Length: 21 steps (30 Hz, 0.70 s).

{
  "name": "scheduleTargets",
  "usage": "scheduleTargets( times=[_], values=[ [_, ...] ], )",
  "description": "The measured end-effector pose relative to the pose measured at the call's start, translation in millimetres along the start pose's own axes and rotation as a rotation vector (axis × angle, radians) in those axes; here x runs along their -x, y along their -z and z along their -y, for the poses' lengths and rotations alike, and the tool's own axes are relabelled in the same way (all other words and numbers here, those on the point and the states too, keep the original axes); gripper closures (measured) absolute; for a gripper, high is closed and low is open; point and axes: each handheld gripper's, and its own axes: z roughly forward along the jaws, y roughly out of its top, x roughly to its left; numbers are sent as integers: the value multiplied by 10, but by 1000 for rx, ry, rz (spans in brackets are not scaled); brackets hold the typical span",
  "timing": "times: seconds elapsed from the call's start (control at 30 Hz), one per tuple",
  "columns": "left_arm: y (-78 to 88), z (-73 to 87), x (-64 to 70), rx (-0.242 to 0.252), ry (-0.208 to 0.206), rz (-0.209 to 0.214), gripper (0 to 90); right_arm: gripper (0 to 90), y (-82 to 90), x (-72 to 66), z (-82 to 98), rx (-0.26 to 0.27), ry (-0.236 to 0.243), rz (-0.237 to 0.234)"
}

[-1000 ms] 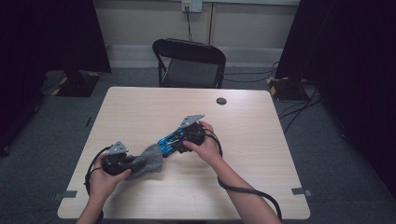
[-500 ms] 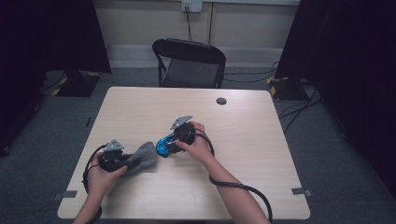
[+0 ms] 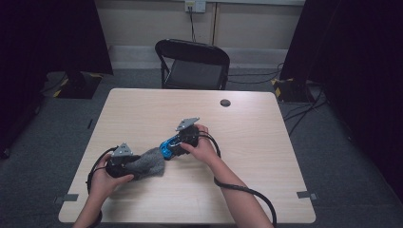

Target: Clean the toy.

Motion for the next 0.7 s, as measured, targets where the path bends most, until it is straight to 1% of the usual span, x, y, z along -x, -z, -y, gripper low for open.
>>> scheduleTargets(
  times=[0.03,0.07,0.1,0.13,0.17,0.2,0.23,0.27,0.3,0.33,0.37,0.4,0.43,0.47,0.5,0.53,0.6,0.63,0.67,0.7],
  values=[
    [-22,6,4,-11,-14,-4,290,93,-1,0,-1,0,-1,0],
    [-52,0,33,-33,-44,-17,293,93,-2,-4,-2,-1,-2,2],
    [-54,-13,44,-44,-54,-28,337,93,-6,-13,2,6,-2,3],
    [-47,-29,54,-51,-56,-24,404,93,-6,-16,6,10,-6,3],
    [-40,-44,71,-57,-36,-16,527,93,-6,-16,11,13,-7,4],
    [-41,-61,82,-67,-14,-17,608,93,-7,-16,15,16,-8,5],
    [-38,-77,88,-79,-2,-21,631,93,-8,-17,14,16,-9,5],
    [-27,-95,86,-84,27,-25,653,93,-12,-20,12,16,-10,6],
    [-10,-109,74,-82,67,-24,670,93,-14,-25,9,16,-11,9],
    [13,-116,53,-64,102,-24,678,93,-15,-28,6,14,-11,11],
    [13,-116,53,-64,102,-24,681,93,-15,-28,6,14,-11,11],
    [45,-122,21,-36,134,-31,681,93,-15,-27,4,13,-10,11],
    [118,-142,-45,11,178,-74,683,93,-15,-29,5,13,-10,12],
    [118,-142,-45,11,178,-74,683,93,-15,-29,5,13,-10,12],
    [146,-150,-77,29,201,-99,683,93,-14,-30,7,14,-11,12],
    [163,-159,-149,45,241,-157,680,93,-14,-32,15,21,-12,13],
    [142,-173,-248,25,266,-206,678,93,-15,-36,14,20,-15,17],
    [108,-182,-291,24,285,-217,678,93,-17,-42,9,18,-17,19],
    [63,-194,-323,13,294,-229,677,93,-19,-45,1,12,-18,21],
    [5,-205,-346,0,293,-239,676,93,-19,-47,-6,7,-18,23]
  ],
)
